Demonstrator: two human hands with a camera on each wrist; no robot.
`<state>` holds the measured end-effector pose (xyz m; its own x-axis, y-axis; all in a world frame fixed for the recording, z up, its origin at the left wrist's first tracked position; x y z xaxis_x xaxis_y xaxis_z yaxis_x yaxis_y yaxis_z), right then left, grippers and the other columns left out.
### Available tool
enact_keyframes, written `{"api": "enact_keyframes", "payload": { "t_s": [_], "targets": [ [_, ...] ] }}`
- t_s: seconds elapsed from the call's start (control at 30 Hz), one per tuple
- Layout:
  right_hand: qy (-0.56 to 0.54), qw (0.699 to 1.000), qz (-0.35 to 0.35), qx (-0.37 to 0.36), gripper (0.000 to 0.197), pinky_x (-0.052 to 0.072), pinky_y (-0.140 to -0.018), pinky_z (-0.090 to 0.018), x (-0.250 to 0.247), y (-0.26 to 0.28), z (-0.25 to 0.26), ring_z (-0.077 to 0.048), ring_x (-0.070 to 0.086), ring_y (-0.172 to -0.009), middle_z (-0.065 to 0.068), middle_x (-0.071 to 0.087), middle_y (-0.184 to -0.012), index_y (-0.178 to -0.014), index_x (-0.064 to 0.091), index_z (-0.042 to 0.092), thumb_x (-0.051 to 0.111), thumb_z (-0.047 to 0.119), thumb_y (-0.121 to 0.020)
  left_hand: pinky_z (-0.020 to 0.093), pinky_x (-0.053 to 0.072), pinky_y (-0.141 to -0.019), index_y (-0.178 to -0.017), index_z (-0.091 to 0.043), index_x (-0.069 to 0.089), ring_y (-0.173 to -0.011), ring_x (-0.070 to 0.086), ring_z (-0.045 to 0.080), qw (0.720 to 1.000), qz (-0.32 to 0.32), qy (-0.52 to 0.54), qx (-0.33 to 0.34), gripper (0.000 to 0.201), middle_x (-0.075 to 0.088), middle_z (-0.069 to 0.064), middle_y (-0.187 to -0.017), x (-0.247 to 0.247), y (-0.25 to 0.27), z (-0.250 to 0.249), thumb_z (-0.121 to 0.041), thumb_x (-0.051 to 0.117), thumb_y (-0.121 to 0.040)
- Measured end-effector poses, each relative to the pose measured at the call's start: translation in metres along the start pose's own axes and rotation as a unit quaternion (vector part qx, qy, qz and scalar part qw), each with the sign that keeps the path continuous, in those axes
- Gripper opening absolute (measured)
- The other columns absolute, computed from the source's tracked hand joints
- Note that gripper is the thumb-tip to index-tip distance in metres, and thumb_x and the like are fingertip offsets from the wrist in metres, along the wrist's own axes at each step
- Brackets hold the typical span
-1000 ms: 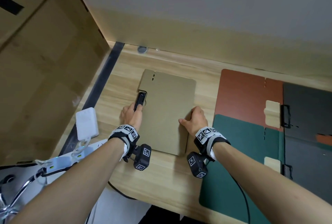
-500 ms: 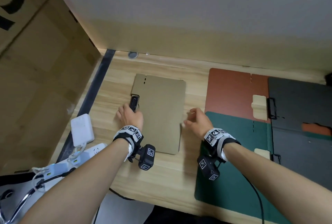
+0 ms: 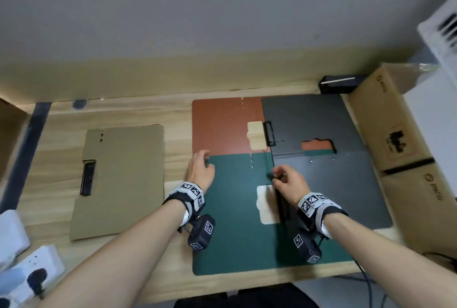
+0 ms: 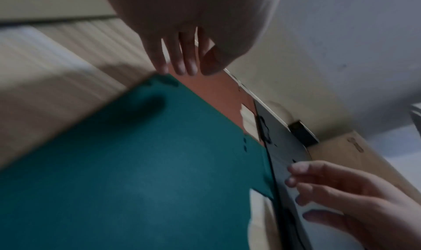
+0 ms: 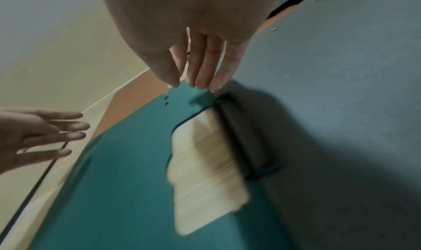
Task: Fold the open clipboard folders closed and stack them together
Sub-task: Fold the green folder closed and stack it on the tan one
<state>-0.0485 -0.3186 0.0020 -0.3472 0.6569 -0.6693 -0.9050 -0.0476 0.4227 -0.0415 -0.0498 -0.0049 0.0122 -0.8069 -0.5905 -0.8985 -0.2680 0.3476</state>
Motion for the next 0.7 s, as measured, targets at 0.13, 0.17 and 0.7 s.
{"api": "enact_keyframes", "payload": {
  "t_s": [0.13, 0.17, 0.7],
  "targets": [
    [0.012, 1.0, -0.019, 0.014, 0.023, 0.051, -0.082, -0.029, -0.039, -0.005, -0.047, -0.01, 0.061, -0.079, 0.005, 0.068, -0.098, -0.101, 0.067, 0.018, 0.066, 0.007, -0.082, 0.028, 0.048, -0.089, -0.114, -0.019, 0.064, -0.104, 0.063, 0.022, 0.994, 0.082, -0.066, -0.006, 0.031, 0.069, -0.001, -0.111, 0.056, 0.025, -0.033, -0.015, 0.048, -0.088],
    [0.024, 0.999, -0.018, 0.015, 0.023, 0.049, -0.081, -0.028, -0.046, -0.006, -0.057, -0.013, 0.061, -0.081, 0.004, 0.067, -0.099, -0.102, 0.067, 0.019, 0.067, 0.009, -0.082, 0.03, 0.05, -0.088, -0.109, -0.024, 0.066, -0.102, 0.063, 0.021, 0.989, 0.107, -0.099, -0.006, 0.029, 0.07, -0.004, -0.108, 0.068, 0.032, -0.038, -0.021, 0.048, -0.087],
    [0.182, 0.978, -0.064, -0.081, 0.077, 0.035, -0.11, -0.045, -0.041, -0.018, -0.095, -0.026, 0.03, -0.137, -0.004, 0.029, -0.153, -0.141, 0.039, 0.019, 0.072, 0.048, -0.078, 0.03, 0.041, -0.064, -0.072, -0.016, 0.056, -0.075, 0.056, 0.027, 0.899, 0.199, -0.388, 0.041, 0.036, 0.061, 0.002, -0.076, 0.162, 0.078, -0.082, -0.051, 0.052, -0.079]
  ]
}}
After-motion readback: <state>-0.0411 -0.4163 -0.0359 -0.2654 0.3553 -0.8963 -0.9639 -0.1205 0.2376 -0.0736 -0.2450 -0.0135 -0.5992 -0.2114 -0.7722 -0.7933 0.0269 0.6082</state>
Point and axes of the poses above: each hand's wrist, its own y-axis away from the middle knuckle, its own x-axis out of the palm, z = x × y, the point moved 1 cm from there along -y, towards the middle knuckle
